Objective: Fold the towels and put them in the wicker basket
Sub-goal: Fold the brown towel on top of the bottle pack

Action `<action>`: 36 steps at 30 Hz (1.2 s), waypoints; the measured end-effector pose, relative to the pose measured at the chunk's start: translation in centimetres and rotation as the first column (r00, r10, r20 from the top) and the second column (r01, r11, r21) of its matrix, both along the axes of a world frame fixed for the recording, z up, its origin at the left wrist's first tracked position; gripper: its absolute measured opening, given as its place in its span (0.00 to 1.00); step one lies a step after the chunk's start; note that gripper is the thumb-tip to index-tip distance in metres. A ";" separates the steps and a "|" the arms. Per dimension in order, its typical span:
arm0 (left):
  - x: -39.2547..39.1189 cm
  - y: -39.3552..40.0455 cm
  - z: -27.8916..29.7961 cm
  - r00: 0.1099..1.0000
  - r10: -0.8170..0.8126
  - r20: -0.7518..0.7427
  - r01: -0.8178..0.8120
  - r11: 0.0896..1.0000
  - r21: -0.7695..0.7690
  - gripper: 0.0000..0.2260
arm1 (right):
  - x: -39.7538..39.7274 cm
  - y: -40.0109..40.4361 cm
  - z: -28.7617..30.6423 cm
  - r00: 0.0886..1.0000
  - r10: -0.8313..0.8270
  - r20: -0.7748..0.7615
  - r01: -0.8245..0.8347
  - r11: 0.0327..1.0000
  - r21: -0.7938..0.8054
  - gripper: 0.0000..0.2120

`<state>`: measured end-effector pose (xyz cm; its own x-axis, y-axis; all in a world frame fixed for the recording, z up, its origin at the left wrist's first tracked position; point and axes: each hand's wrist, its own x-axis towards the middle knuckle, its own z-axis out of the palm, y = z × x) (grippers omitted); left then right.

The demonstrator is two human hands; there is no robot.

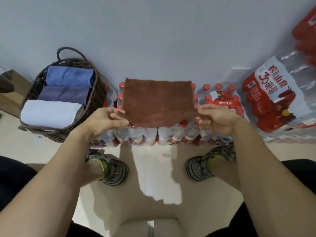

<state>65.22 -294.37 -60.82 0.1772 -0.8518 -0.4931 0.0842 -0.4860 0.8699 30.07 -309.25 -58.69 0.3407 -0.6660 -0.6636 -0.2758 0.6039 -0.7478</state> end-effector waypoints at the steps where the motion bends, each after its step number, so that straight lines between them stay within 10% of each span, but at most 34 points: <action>1: 0.0 -0.1 0.1 0.994 -0.009 0.105 0.011 1.000 -0.022 0.16 | -0.2 -0.3 0.3 0.999 0.032 0.032 -0.031 0.999 -0.029 0.06; 5: 0.0 -0.9 0.3 0.936 0.115 0.334 -0.069 0.987 -0.147 0.09 | -0.8 -1.5 0.9 0.981 0.144 0.127 -0.133 0.986 -0.097 0.18; 9: 0.8 -2.0 0.3 0.802 0.203 0.561 -0.065 0.964 -0.256 0.15 | -0.5 -2.3 0.2 0.980 0.177 -0.095 -0.197 0.942 -0.272 0.22; 17: 1.4 -3.2 1.0 0.846 -0.050 0.530 0.123 0.987 -0.104 0.03 | -1.2 -3.4 -1.5 0.941 0.150 -0.304 -0.264 0.887 -0.378 0.13; 27: 1.1 -8.4 0.6 0.887 0.215 0.408 -0.099 0.953 -0.288 0.11 | 3.3 -6.2 -1.5 0.995 -0.092 0.039 0.097 0.799 -0.594 0.11; 36: 2.6 -14.5 -5.2 0.617 0.194 0.763 -0.102 0.981 -0.167 0.11 | 8.6 -11.2 -7.6 0.875 -0.311 -0.371 -0.060 0.691 -0.720 0.13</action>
